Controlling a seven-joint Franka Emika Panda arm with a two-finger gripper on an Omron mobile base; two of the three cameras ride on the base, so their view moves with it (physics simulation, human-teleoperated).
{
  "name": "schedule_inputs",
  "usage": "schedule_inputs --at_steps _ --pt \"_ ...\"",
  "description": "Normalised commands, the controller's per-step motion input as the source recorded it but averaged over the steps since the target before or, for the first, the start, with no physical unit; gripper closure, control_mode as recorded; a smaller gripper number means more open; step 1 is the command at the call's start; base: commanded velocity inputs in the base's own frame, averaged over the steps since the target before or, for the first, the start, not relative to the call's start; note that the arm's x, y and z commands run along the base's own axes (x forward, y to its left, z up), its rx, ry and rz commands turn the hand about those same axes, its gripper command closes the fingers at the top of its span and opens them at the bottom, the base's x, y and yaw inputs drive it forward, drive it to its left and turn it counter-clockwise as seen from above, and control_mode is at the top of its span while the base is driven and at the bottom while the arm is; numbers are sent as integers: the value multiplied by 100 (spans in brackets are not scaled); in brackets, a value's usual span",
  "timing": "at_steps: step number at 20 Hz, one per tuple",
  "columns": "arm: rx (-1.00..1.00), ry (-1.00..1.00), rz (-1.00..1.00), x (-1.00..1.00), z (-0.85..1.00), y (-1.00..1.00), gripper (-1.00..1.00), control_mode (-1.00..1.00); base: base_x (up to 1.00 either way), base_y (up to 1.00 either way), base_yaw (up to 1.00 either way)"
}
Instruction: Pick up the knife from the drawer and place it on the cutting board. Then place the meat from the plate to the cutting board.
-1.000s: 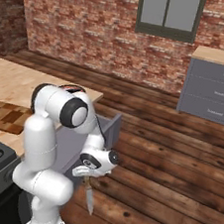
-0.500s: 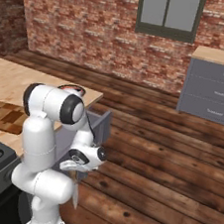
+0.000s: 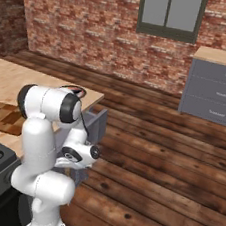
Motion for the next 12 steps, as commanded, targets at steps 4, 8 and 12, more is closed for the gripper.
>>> schedule_inputs --at_steps 4,8,12 --pt "-1 0 -4 2 55 -7 100 -100 0 0 0" --pt "-4 0 -3 0 64 -16 100 -100 0 0 0" --pt "-5 0 -6 8 38 24 100 -100 0 0 0"
